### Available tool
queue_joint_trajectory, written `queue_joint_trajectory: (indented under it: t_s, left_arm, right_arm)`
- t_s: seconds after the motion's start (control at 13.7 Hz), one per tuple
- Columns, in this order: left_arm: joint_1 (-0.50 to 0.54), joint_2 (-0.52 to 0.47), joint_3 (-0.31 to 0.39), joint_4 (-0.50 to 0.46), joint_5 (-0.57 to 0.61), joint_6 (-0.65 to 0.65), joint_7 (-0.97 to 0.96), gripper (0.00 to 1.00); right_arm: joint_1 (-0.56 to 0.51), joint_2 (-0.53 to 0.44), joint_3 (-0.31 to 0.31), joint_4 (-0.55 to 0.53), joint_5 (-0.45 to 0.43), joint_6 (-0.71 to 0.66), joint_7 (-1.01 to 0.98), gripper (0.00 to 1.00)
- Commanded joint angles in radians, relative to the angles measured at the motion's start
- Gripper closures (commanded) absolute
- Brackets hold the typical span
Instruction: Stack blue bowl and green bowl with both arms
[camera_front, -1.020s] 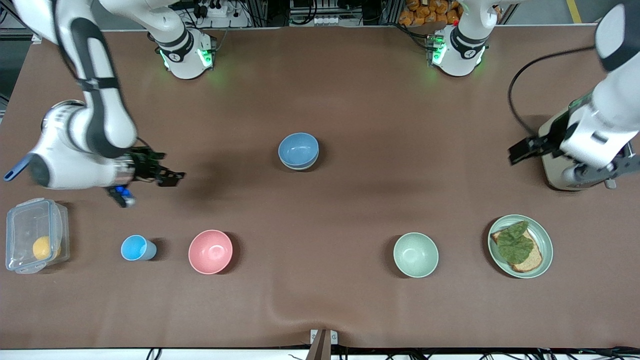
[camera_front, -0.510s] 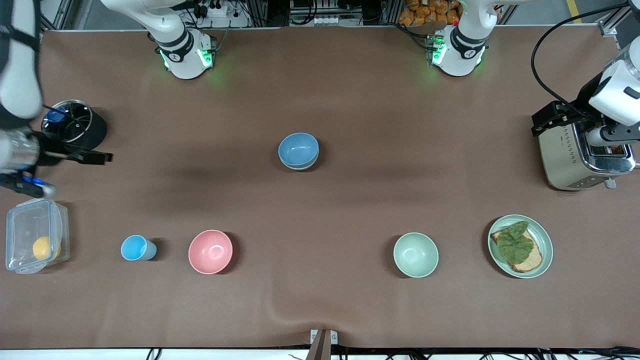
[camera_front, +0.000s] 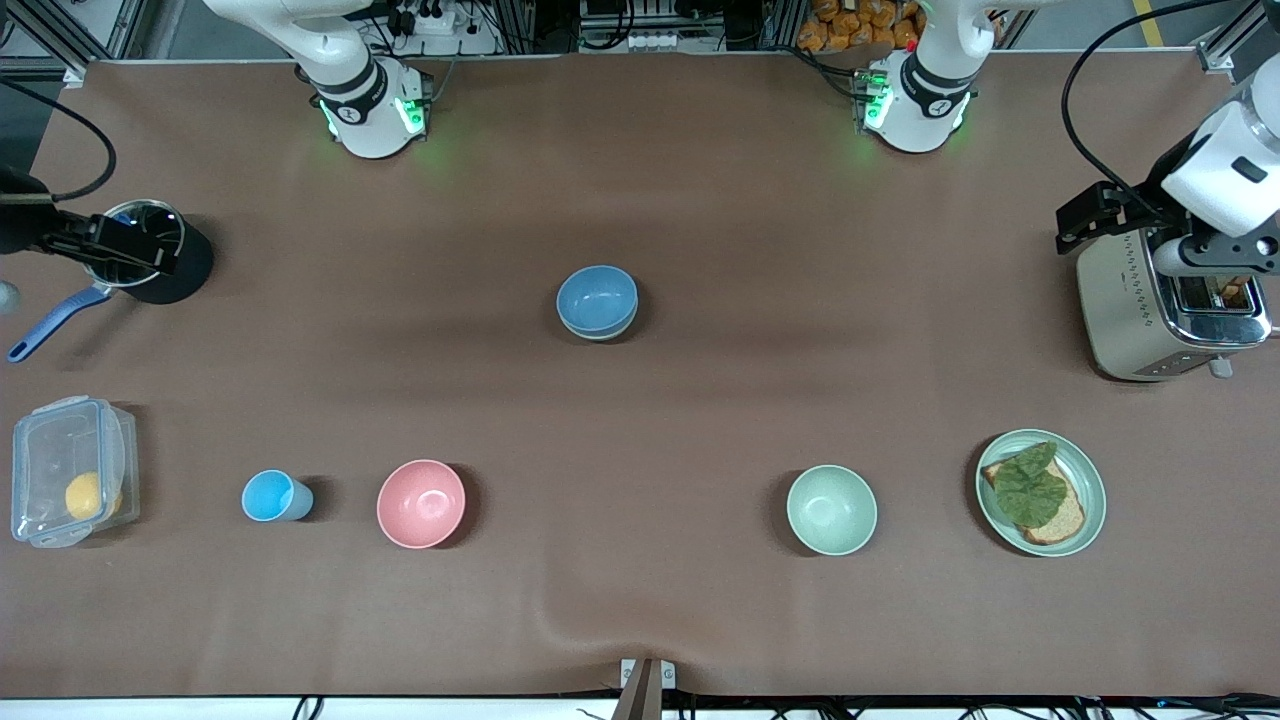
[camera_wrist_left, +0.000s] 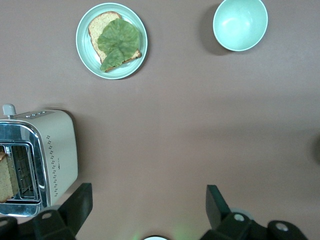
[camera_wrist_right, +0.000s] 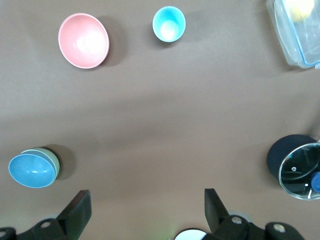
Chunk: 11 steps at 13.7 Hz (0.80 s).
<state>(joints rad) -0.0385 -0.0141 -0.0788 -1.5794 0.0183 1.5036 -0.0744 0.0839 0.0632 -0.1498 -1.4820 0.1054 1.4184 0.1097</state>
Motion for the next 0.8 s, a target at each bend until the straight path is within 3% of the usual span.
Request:
queue_joint_trajectory:
  t_s: [0.0,0.22,0.51,0.73]
  left_arm:
    - [-0.003,0.006,-0.003,0.021,-0.014,-0.028,0.021,0.0]
    - [-0.001,0.01,-0.021,0.018,-0.009,-0.028,0.019,0.0]
    - [0.003,0.014,-0.022,0.015,-0.011,-0.031,0.022,0.0]
    - [0.003,0.014,-0.022,0.016,-0.012,-0.031,0.019,0.0]
  right_arm:
    - [-0.038,0.009,0.033,0.025,-0.032,0.004,-0.012,0.0]
    - [-0.039,0.01,0.068,0.066,-0.107,0.002,-0.013,0.0]
    - [-0.105,0.009,0.147,0.081,-0.11,-0.003,-0.035,0.0]
    - [-0.104,-0.006,0.144,0.083,-0.11,-0.006,-0.035,0.0]
